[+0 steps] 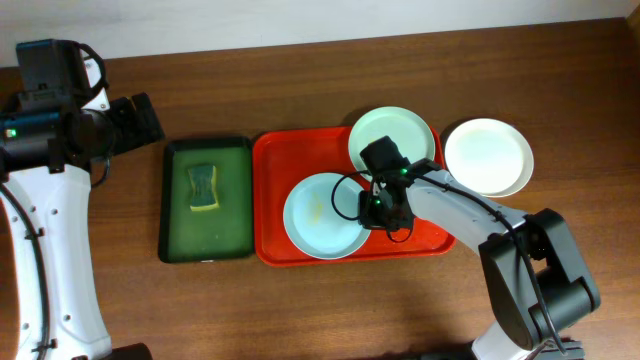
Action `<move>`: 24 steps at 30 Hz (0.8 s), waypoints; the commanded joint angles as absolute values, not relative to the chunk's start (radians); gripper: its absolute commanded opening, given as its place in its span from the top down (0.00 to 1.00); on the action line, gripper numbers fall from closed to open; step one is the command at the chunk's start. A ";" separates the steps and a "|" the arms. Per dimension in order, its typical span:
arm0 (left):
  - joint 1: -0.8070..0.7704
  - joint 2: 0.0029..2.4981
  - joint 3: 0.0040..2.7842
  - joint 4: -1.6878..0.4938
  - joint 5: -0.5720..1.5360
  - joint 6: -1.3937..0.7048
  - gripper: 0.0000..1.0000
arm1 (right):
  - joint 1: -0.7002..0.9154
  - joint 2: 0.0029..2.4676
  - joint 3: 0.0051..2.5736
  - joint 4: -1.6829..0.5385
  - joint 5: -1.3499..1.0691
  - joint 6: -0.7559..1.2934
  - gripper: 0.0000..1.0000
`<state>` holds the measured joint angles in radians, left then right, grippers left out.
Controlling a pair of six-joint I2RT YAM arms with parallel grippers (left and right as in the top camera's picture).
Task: Clean dirty plates on tray and stack at the side
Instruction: 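Lower left gripper toward the sponge in green tray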
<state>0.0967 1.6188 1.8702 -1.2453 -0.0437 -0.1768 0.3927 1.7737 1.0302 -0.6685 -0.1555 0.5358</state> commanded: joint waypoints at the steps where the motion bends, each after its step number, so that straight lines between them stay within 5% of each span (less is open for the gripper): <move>1: 0.096 1.617 1.874 -1.245 -0.044 -0.186 0.01 | 0.396 1.749 1.047 -0.663 -0.124 0.524 0.81; 5: 0.096 1.617 1.874 -1.245 -0.044 -0.186 0.01 | 0.396 1.749 1.051 -0.663 -0.131 0.524 0.96; 18: 0.096 1.617 1.874 -1.166 -0.044 -0.187 0.01 | 0.396 1.749 1.051 -0.666 -0.127 0.523 0.96; 24: 0.075 1.621 1.810 -1.261 0.159 -0.153 0.01 | 0.396 1.749 1.052 -0.666 -0.128 0.512 0.96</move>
